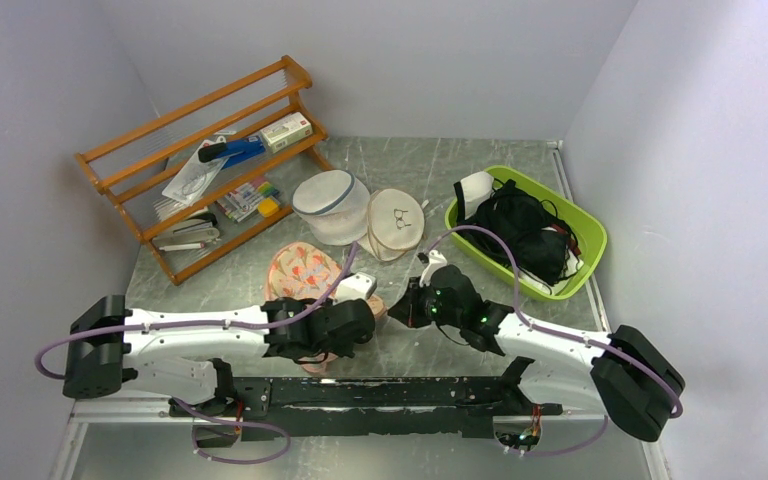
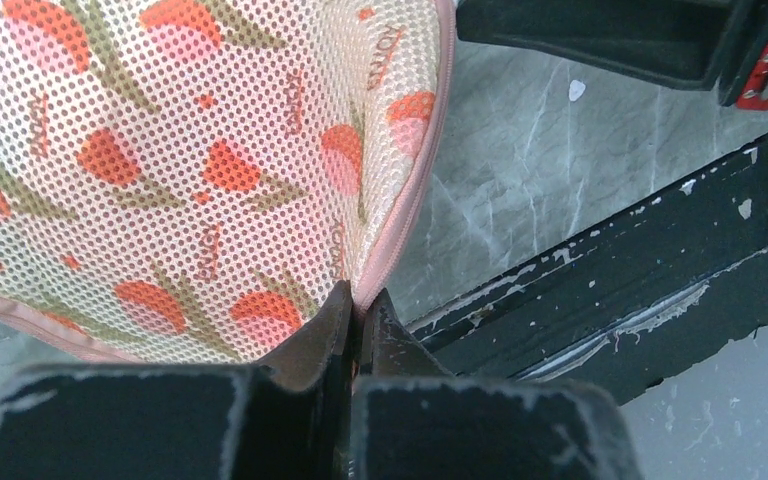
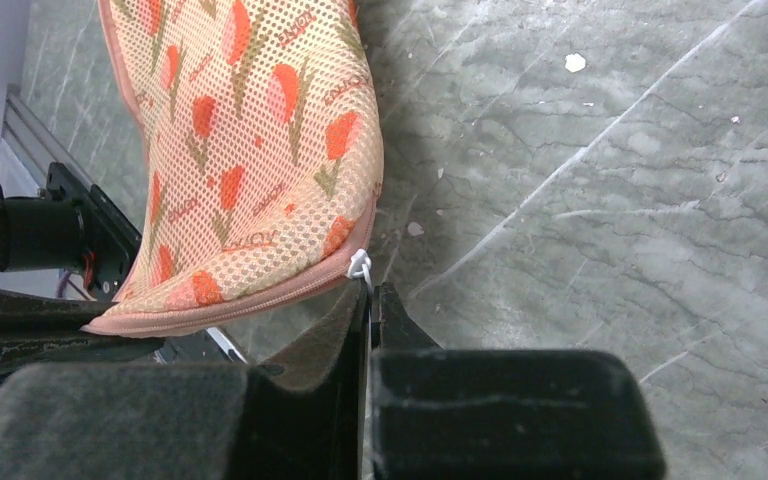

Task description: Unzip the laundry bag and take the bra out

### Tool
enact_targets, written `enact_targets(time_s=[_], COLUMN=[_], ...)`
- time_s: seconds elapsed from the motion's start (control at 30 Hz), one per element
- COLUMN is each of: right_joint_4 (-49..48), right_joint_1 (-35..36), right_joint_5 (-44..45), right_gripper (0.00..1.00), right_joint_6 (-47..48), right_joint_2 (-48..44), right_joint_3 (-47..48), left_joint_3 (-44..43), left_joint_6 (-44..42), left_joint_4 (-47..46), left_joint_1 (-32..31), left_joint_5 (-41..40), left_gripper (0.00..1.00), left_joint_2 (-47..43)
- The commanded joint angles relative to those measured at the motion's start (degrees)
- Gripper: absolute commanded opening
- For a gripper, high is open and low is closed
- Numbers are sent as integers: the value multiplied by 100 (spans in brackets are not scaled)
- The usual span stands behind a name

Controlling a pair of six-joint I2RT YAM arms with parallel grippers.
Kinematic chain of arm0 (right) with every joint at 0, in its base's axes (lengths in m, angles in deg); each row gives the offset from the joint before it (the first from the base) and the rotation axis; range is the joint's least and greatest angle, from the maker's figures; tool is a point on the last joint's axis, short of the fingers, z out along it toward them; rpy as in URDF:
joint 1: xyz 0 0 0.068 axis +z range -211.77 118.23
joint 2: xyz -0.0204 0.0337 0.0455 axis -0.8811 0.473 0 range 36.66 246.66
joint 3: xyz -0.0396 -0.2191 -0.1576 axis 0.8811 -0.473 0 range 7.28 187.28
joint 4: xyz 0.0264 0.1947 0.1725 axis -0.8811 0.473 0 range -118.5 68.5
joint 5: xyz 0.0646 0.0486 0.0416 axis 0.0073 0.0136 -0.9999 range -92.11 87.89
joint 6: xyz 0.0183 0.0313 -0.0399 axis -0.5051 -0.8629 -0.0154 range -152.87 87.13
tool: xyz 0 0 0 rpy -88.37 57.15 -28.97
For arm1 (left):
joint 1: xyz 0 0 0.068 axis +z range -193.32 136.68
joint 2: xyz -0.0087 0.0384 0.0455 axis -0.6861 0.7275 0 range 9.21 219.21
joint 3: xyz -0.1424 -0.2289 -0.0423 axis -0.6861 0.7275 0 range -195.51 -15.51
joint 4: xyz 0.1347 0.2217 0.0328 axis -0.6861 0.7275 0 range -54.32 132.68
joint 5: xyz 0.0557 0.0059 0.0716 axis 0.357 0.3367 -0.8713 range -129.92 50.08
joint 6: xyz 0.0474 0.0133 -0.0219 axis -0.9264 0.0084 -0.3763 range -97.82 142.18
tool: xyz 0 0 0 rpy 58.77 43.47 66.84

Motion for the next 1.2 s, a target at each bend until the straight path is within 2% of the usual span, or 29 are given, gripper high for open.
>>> enact_targets(time_s=[0.0, 0.3, 0.5, 0.73, 0.93, 1.17], right_joint_4=[546, 250, 55, -279, -441, 120], right_joint_1=[-88, -91, -87, -87, -91, -87], right_joint_5=[625, 399, 267, 35, -159, 349], right_gripper=[0, 0, 0, 0, 0, 0], right_joint_6=[174, 368, 448, 434, 448, 417], right_joint_2=[-77, 219, 549, 733, 927, 720], right_joint_3=[-16, 105, 311, 296, 322, 409], left_joint_3=[383, 835, 993, 977, 748, 402], left_joint_6=[277, 761, 902, 557, 87, 10], left_joint_4=[709, 866, 854, 656, 279, 109], left_joint_1=[-13, -13, -13, -13, -13, -13], left_joint_5=[-155, -136, -169, 55, 351, 133], left_gripper=[7, 7, 7, 7, 7, 7], left_joint_2=[-344, -1224, -2178, -3034, -2908, -1872])
